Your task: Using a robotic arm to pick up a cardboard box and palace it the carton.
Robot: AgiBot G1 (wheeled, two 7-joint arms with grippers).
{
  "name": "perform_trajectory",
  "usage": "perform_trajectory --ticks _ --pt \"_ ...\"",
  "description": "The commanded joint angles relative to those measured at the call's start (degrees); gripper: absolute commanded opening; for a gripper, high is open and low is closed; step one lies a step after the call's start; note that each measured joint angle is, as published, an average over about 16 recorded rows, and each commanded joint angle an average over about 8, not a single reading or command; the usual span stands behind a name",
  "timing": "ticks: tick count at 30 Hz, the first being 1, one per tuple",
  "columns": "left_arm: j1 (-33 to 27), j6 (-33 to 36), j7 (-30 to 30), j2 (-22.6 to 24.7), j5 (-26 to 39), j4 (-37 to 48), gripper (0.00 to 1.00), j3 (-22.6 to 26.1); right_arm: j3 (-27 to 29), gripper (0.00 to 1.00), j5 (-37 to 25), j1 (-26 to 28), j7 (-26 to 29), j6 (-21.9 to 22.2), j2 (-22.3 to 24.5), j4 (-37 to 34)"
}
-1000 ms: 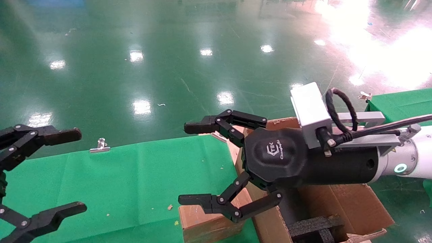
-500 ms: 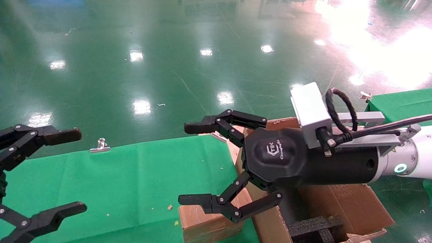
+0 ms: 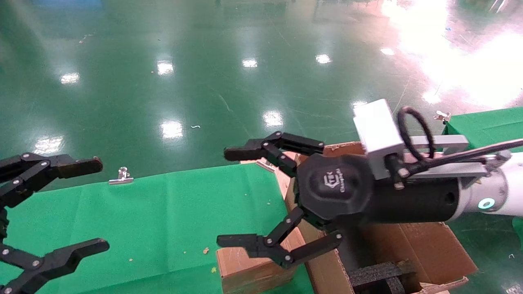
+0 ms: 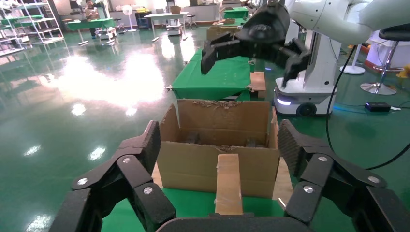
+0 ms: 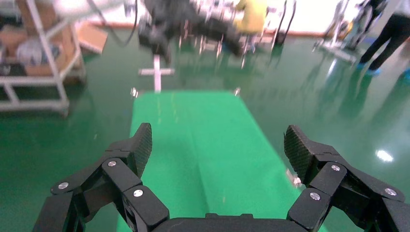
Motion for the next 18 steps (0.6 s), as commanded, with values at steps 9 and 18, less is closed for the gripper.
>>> perform_trajectory --ticks 9,18 --pt "0.0 0.0 0.0 0.0 0.0 0.0 0.00 0.0 -6.4 1.00 -11.7 6.4 0.5 -3.0 -1.1 -1.6" --pt "0.0 0.0 0.0 0.0 0.0 0.0 0.00 0.0 -17.3 1.00 -23.8 15.2 -0.2 -3.9 -5.3 -4.8"
